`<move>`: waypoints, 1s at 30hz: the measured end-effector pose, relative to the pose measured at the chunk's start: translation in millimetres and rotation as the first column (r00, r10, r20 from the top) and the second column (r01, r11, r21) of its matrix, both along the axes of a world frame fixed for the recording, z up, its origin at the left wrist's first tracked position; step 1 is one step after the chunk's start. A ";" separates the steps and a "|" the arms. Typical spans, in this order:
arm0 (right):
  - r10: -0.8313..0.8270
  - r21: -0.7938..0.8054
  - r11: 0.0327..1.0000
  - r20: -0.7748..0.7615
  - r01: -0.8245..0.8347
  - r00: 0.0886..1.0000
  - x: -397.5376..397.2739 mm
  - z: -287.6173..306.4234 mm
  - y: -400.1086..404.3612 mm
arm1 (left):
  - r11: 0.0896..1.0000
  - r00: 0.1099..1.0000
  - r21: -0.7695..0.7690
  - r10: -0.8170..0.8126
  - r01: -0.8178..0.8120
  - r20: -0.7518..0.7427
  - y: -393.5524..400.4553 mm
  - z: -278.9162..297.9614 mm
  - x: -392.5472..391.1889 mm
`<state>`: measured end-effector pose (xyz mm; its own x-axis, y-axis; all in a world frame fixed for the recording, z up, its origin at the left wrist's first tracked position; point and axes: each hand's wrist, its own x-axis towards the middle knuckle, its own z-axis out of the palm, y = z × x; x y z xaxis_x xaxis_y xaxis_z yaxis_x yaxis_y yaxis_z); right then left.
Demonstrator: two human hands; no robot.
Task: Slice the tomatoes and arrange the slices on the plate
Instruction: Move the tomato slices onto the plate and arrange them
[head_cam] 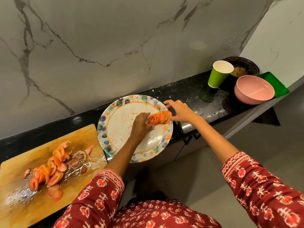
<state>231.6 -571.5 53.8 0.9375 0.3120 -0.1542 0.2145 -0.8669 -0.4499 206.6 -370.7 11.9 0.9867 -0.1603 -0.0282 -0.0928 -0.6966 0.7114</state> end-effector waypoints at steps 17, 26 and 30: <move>0.086 0.280 0.951 0.174 -0.133 0.981 -47.8 -17.5 182.2 | 0.945 0.928 -0.083 0.327 -0.317 0.178 199.4 15.4 -87.2; 0.236 0.241 0.934 0.131 -0.262 0.963 -80.5 -20.4 291.9 | 0.899 0.861 -0.139 0.438 -0.416 0.259 298.8 23.7 -151.0; 0.274 0.184 0.937 0.134 -0.296 0.952 -88.3 -15.4 339.1 | 0.864 0.826 -0.202 0.502 -0.462 0.257 333.1 27.3 -163.5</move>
